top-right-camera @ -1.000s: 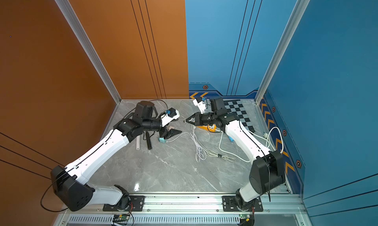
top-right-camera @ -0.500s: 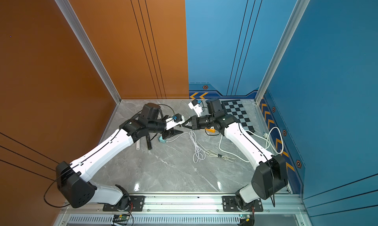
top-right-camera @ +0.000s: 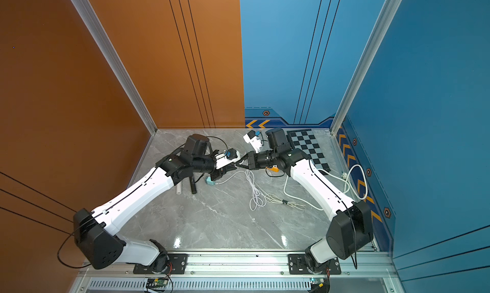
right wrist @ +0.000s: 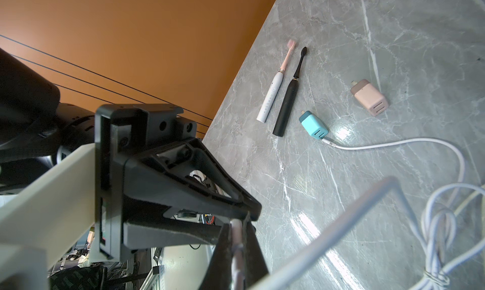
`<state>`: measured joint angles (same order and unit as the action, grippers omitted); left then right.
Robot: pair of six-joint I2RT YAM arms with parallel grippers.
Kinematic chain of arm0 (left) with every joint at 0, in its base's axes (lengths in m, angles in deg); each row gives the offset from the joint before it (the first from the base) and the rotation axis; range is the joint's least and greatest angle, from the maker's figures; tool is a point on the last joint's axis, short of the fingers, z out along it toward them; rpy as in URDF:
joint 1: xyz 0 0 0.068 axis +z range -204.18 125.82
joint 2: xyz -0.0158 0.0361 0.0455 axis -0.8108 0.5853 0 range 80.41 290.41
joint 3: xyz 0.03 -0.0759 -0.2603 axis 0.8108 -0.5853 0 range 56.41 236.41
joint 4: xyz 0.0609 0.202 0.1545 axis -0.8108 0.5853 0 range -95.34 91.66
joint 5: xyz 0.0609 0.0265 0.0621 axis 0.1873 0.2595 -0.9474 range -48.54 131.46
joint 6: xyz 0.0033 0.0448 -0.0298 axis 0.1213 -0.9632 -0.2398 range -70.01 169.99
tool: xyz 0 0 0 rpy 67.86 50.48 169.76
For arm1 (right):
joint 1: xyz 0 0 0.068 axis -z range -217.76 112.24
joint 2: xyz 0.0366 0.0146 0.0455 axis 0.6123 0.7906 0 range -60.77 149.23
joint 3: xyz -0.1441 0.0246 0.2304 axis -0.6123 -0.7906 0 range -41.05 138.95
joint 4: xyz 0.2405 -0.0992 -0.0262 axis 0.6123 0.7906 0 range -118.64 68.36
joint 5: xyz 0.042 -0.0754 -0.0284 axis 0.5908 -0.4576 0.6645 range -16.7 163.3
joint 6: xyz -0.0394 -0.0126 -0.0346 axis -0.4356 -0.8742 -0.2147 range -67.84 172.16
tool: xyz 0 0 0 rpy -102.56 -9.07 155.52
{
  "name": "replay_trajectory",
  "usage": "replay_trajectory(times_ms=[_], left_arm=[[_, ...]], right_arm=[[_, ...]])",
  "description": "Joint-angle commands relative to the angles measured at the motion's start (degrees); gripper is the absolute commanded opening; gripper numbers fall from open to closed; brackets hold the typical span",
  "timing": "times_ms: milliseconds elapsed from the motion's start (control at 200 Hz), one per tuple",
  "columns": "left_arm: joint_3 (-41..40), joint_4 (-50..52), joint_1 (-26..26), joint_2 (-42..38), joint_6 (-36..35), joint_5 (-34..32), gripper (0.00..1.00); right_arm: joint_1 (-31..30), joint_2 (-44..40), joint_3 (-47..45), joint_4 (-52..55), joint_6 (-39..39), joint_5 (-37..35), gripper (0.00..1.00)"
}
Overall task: Charge the electric toothbrush
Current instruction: Pick up the charging cable from the center of the board.
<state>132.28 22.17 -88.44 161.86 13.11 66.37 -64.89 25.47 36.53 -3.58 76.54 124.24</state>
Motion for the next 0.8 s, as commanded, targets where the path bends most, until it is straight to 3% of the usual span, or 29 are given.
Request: replay_trajectory(times_ms=[0,190,315,445,536,626,721,796], left_arm=[[0.1,0.8,-0.8,0.6,-0.6,-1.6,0.1],[0.2,0.8,-0.8,0.8,-0.3,-2.7,0.13],[0.5,0.8,-0.7,1.0,1.8,-3.8,0.44],[0.5,0.7,0.2,0.2,10.5,-7.7,0.57],[0.0,0.9,2.3,-0.9,20.9,-11.0,0.61],[-2.3,1.6,4.2,-3.0,28.7,-18.5,0.62],[-4.8,6.0,7.2,-4.1,27.9,-22.3,0.61],[-6.8,10.0,9.2,-4.3,20.5,-20.6,0.62]], right_arm=[[-0.9,-1.1,1.1,0.1,2.5,-1.2,0.07],[-2.7,-1.0,0.3,-1.2,3.3,-1.4,0.0],[-1.9,-2.5,-0.4,-1.7,3.3,-5.9,0.0],[2.0,-4.8,-2.6,-3.4,5.1,-12.6,0.0],[5.3,-6.1,-5.3,-5.4,7.4,-15.6,0.0],[7.4,-7.2,-7.3,-6.4,7.9,-17.4,0.0],[7.9,-8.1,-8.4,-5.6,6.3,-18.7,0.0],[8.0,-8.2,-8.9,-5.5,5.4,-18.8,0.0]])
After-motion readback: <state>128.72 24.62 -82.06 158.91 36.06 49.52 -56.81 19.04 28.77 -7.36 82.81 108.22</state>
